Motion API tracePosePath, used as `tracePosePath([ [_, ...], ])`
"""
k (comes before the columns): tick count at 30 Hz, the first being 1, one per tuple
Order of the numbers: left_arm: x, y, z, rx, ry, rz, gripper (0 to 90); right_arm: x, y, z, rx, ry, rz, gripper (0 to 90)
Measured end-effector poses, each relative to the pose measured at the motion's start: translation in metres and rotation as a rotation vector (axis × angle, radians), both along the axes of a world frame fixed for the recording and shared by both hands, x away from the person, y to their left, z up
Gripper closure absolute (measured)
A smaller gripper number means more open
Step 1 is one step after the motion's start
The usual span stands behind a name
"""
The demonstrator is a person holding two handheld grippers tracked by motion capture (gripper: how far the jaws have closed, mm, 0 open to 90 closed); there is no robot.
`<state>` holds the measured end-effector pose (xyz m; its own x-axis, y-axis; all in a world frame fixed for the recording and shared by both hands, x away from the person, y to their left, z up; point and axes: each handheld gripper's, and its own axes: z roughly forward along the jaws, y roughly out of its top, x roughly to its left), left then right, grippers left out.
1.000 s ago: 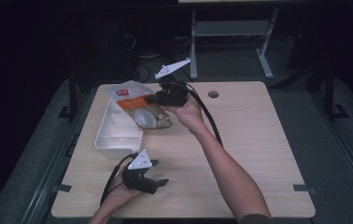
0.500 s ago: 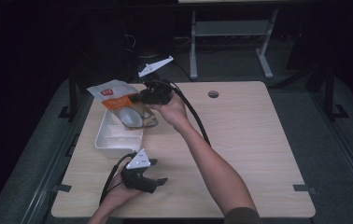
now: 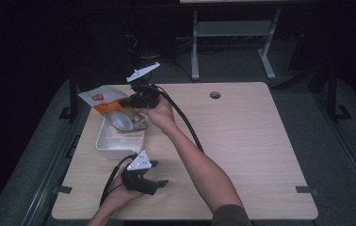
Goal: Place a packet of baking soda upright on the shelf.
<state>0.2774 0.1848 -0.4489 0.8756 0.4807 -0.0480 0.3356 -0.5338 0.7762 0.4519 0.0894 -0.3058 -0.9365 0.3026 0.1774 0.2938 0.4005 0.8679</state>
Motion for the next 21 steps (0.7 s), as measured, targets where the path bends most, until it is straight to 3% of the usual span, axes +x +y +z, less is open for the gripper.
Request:
tracePosePath([
  [9, 0.001, 0.001, 0.0, 0.003, 0.002, -0.001, 20.6, 0.006, 0.016, -0.017, -0.009, 0.009, 0.002, 89.6],
  [21, 0.001, 0.001, -0.001, 0.011, -0.003, -0.003, 20.6, 0.009, 0.023, -0.044, 0.052, 0.054, -0.005, 89.5],
])
